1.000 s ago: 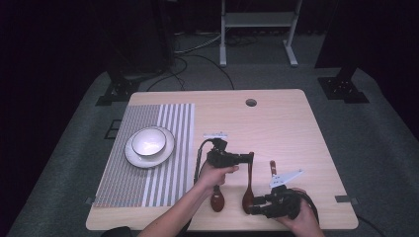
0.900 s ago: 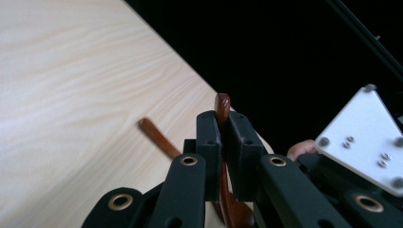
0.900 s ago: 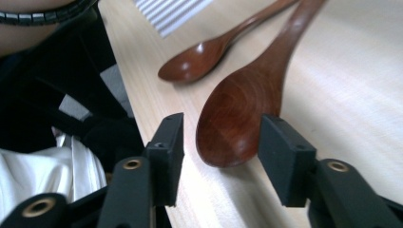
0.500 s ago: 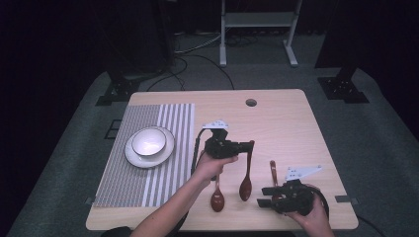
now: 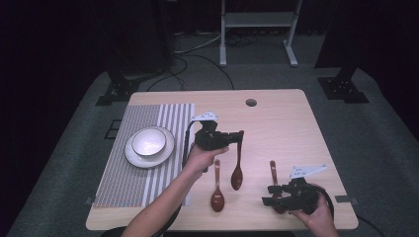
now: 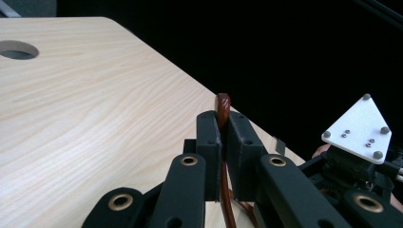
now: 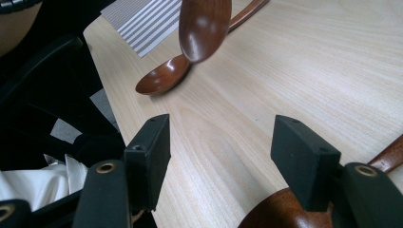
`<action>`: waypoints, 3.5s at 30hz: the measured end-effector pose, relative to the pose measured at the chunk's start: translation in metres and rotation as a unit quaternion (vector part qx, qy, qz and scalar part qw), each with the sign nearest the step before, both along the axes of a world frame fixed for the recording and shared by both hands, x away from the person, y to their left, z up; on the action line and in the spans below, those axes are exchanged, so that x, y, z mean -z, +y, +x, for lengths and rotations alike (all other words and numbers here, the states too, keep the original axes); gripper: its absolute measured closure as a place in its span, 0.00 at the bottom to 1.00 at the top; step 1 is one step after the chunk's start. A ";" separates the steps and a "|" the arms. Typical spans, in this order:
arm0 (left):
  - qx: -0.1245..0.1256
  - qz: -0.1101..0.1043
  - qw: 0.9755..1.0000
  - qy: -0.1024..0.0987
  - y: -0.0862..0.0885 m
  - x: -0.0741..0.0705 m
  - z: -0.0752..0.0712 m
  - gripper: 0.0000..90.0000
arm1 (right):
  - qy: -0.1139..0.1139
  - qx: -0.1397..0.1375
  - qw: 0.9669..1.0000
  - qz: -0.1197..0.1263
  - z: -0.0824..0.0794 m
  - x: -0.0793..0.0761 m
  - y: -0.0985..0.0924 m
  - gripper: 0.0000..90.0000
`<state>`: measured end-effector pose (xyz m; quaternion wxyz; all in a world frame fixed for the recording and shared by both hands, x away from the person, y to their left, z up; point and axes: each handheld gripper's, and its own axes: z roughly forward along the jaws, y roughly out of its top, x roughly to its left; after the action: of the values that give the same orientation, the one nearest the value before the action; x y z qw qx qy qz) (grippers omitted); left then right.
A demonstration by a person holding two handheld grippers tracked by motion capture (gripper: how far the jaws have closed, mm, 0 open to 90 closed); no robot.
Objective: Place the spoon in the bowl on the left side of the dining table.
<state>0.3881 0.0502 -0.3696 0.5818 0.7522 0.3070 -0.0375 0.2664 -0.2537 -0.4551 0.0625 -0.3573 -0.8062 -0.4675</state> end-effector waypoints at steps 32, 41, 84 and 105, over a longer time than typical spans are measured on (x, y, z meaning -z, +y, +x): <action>-0.082 0.013 0.996 -0.032 0.065 -0.037 0.022 0.94 | 0.004 0.004 1.000 -0.001 0.001 0.000 -0.005 0.40; -0.109 0.012 0.993 -0.033 0.087 -0.043 0.027 0.94 | 0.012 0.003 1.000 0.004 0.002 0.003 -0.005 0.39; -0.230 0.015 0.972 -0.035 0.192 -0.061 0.037 0.94 | 0.021 0.005 1.000 0.010 0.004 0.004 -0.007 0.39; -0.289 0.019 0.957 -0.028 0.232 -0.061 0.042 0.94 | 0.022 0.004 1.000 0.010 0.005 0.004 -0.007 0.39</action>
<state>0.4300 0.2822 -0.3090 0.5617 0.6430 0.4956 0.1593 0.2712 -0.2604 -0.4593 0.0816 -0.3700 -0.7985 -0.4678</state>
